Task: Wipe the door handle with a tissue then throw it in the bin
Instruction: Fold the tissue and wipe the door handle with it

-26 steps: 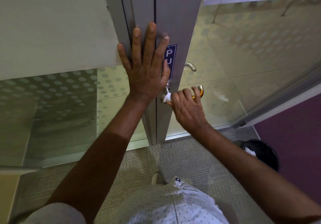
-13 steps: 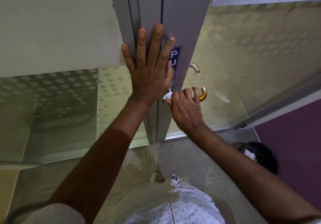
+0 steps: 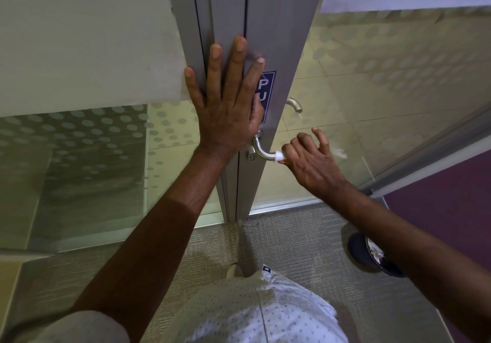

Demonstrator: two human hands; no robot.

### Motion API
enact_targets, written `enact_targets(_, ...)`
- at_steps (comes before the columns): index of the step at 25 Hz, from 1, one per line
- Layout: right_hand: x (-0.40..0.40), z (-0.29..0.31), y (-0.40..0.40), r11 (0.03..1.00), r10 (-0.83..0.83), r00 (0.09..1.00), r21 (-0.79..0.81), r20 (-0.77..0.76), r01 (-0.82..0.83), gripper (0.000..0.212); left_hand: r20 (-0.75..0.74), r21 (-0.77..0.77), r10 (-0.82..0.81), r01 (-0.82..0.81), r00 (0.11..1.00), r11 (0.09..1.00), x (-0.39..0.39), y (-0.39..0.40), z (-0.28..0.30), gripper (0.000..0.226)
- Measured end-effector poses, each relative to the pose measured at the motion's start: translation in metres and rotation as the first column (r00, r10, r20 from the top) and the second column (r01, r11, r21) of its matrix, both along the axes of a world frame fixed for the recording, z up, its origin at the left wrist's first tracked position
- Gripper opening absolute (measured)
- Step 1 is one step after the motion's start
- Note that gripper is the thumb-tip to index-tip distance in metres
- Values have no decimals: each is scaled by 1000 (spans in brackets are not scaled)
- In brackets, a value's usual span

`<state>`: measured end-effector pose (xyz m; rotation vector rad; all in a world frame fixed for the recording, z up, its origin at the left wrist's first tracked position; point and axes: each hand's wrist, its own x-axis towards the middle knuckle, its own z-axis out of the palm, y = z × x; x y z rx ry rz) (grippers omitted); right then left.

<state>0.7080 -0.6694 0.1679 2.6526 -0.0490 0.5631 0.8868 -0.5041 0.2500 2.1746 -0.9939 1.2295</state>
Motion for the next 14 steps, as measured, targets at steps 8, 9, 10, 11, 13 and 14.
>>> enact_targets(8,17,-5,16,992,107,994,63,-3,-107,24,6,-4,18,-18,1000,1000,1,0,-2,64)
enact_targets(9,12,-4,5,992,122,993,44,-9,-121,22,9,-8,17,-17,1000,1000,1,-1,-2,63)
enact_targets(10,7,-2,-4,992,128,992,20,-14,-127,21,13,-12,15,-15,1000,1000,1,-1,-2,63)
enact_targets(11,4,-1,-11,992,125,992,0,-18,-125,21,16,-16,15,-15,1000,1000,1,-1,-3,64)
enact_targets(13,4,-1,-14,994,109,994,-11,-18,-110,22,27,-19,18,-17,999,1000,3,-2,-3,63)
enact_targets(14,5,-3,-11,995,99,995,-7,-10,-99,23,29,-19,17,-16,999,1000,3,-2,-3,63)
